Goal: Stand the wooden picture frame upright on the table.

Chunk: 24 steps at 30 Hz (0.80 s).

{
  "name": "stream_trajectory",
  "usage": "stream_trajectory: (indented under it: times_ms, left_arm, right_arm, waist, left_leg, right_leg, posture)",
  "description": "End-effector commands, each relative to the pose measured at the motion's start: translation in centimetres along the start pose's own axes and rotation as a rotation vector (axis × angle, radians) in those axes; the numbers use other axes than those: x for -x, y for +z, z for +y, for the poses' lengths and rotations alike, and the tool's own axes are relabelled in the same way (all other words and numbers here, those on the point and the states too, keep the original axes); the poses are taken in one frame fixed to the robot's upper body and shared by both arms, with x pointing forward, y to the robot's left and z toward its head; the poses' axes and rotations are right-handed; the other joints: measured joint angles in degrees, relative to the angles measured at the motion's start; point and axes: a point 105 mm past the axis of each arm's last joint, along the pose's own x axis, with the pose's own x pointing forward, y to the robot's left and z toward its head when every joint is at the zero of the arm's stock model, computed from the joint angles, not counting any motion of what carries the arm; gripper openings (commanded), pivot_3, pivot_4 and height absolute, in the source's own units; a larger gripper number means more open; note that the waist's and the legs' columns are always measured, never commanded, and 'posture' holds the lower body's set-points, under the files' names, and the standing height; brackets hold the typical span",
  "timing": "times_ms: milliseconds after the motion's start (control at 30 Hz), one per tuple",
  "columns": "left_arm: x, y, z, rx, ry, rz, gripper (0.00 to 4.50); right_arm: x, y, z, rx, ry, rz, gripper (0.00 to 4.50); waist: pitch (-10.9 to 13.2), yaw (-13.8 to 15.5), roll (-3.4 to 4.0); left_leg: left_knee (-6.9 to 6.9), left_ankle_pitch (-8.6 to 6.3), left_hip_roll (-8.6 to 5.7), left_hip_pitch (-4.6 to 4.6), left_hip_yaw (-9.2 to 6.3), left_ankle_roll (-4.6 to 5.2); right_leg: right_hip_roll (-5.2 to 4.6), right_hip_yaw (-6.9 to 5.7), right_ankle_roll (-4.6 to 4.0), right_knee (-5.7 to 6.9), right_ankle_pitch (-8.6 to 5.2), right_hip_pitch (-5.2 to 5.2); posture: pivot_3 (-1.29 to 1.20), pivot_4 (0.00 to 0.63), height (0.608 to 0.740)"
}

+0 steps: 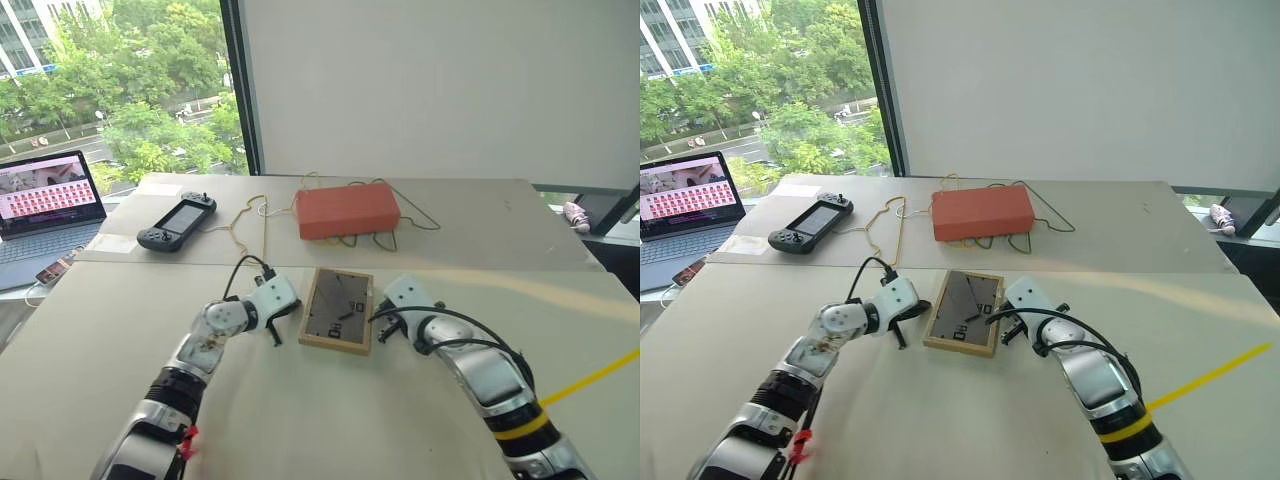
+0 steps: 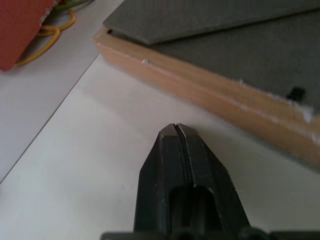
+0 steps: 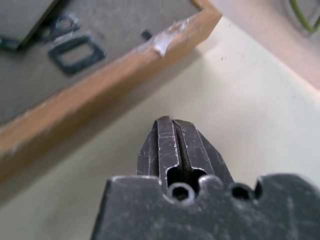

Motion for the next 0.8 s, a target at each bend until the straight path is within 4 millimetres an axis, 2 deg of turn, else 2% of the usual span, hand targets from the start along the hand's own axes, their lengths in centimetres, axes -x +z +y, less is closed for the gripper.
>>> stream_trajectory:
  times_ms: [33,167,300,533,667,800]
  left_arm:
    - [-0.3,-1.4,-3.2,0.000,-0.091,0.074,0.00]
    - [1.1,-1.6,-4.2,-0.039,-0.119,0.101,0.00]
    - [3.0,-2.8,-4.7,-0.042,-0.126,0.151,0.00]
    - [6.2,-3.6,-6.6,0.025,-0.141,0.205,0.00]
    - [7.8,-3.9,-7.6,0.078,-0.137,0.222,0.00]
    - [8.1,-3.1,-8.2,0.128,-0.144,0.187,0.00]
  right_arm:
    - [0.1,0.9,2.5,0.004,0.075,-0.007,0.09]
    - [1.1,1.7,4.7,0.009,0.153,-0.026,0.09]
    - [2.3,1.3,6.4,0.014,0.217,-0.006,0.09]
    - [4.2,0.6,8.5,0.045,0.308,0.032,0.09]
    - [4.6,0.4,8.7,0.044,0.313,0.041,0.09]
    - [4.2,-0.1,8.2,0.024,0.282,0.057,0.09]
  waist:
    - [0.0,-0.1,0.01]
    - [0.0,-0.5,0.02]
    - [0.0,-0.6,0.04]
    - [0.0,-1.1,0.06]
    - [0.0,-1.4,0.07]
    - [0.0,-1.4,0.07]
  left_leg:
    - [0.00,0.00,0.01,-0.01,-0.01,0.00]
    - [-0.06,-0.02,0.02,-0.04,-0.03,0.03]
    - [-0.12,-0.10,0.04,-0.06,-0.09,0.16]
    - [-0.14,-0.16,0.07,0.02,-0.10,0.27]
    - [-0.16,-0.20,0.10,0.06,-0.10,0.33]
    - [-0.18,-0.20,0.12,0.10,-0.09,0.34]
  right_leg:
    - [0.01,0.00,0.00,0.00,0.00,-0.02]
    - [0.03,0.00,0.01,0.00,-0.01,-0.10]
    - [0.08,0.02,0.00,-0.03,-0.01,-0.15]
    - [0.15,0.12,-0.04,-0.07,-0.04,-0.15]
    - [0.18,0.13,-0.07,-0.09,-0.06,-0.14]
    - [0.20,0.16,-0.09,-0.09,-0.08,-0.12]
  posture:
    - [0.00,0.150,0.740]
    - [0.00,0.150,0.740]
    - [0.00,0.150,0.740]
    - [0.00,0.150,0.740]
    - [0.00,0.150,0.740]
    - [0.00,0.150,0.740]
